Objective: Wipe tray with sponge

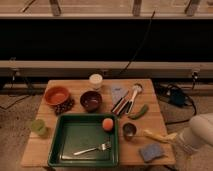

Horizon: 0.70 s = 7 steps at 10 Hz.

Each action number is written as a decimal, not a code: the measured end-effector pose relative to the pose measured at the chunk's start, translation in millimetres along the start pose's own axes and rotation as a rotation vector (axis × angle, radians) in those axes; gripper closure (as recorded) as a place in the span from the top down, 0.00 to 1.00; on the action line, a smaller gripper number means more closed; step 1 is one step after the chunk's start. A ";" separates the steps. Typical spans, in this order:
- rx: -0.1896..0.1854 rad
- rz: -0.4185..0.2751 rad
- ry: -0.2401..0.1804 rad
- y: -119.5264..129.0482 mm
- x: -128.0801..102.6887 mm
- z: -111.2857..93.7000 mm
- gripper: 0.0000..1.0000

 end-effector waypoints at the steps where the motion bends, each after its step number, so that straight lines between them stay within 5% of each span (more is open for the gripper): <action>1: -0.010 -0.011 -0.011 -9.0 -9.2 9.9 0.73; 7: -0.055 -0.045 -0.044 -32.5 -24.1 33.9 0.73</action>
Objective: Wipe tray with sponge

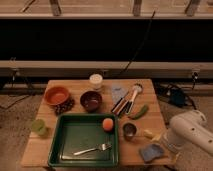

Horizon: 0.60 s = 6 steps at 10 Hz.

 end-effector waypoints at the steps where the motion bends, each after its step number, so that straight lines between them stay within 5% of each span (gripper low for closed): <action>1: -0.007 -0.002 -0.005 -1.3 -1.0 3.6 0.73; 6: -0.033 -0.016 -0.017 -13.1 -3.7 20.0 0.73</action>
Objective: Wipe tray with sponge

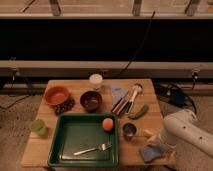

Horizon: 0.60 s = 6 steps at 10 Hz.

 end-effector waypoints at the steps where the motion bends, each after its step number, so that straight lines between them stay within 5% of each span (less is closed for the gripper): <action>1: -0.003 -0.002 0.000 -1.0 0.1 3.7 0.73; 4: -0.008 -0.009 0.000 -3.2 0.3 9.9 0.68; 6: -0.004 -0.018 -0.009 -2.6 -1.2 10.0 0.48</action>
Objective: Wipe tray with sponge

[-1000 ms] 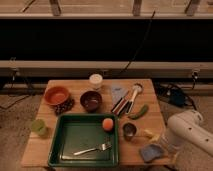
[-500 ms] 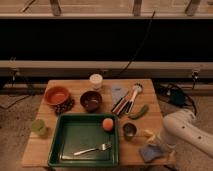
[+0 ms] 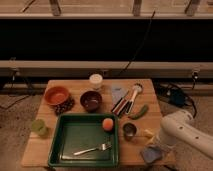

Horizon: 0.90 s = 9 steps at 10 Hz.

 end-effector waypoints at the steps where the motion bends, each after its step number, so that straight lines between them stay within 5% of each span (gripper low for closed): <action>1: 0.005 -0.004 -0.006 0.6 -0.7 -2.1 0.38; 5: 0.031 -0.038 -0.021 2.6 -10.3 -35.1 0.01; 9: 0.094 -0.115 -0.023 -4.9 -29.7 -103.0 0.00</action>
